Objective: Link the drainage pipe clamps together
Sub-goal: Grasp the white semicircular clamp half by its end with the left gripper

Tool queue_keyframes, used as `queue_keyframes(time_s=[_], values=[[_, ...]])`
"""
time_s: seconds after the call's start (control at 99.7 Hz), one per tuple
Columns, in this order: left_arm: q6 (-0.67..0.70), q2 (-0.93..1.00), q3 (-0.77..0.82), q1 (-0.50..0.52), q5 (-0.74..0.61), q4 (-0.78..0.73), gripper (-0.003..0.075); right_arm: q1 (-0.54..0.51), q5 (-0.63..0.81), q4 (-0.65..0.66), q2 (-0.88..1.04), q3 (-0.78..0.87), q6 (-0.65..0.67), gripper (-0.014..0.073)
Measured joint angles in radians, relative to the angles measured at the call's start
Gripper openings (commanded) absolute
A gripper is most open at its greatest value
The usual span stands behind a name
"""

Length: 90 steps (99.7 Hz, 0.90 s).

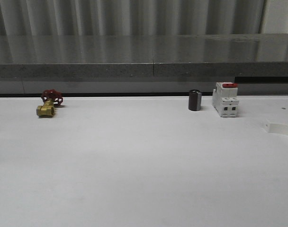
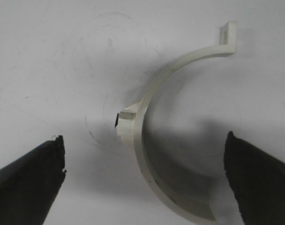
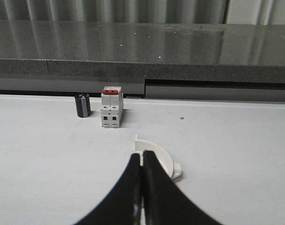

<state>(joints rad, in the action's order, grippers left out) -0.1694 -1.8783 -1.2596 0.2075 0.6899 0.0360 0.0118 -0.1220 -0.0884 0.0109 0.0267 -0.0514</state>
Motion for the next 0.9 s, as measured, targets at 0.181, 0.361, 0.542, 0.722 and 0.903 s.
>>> queue_keyframes(time_s=[0.181,0.361,0.542,0.722,0.903], values=[[-0.021,-0.060,-0.006,0.000,-0.048,0.008,0.0661,0.000,0.000,0.000,0.000,0.000,0.000,-0.0118],[-0.027,-0.087,-0.012,0.000,-0.079,0.018,0.0661,0.000,0.000,0.000,0.000,0.000,0.000,-0.0118],[-0.027,-0.103,-0.012,0.000,-0.083,0.019,0.0655,0.000,0.000,0.000,0.000,0.000,0.000,-0.0118],[-0.027,-0.117,-0.012,0.000,-0.083,0.024,0.0565,0.000,0.000,0.000,0.000,0.000,0.000,-0.0118],[-0.027,-0.119,-0.014,0.000,-0.075,0.034,0.0369,0.000,0.000,0.000,0.000,0.000,0.000,-0.0118]])
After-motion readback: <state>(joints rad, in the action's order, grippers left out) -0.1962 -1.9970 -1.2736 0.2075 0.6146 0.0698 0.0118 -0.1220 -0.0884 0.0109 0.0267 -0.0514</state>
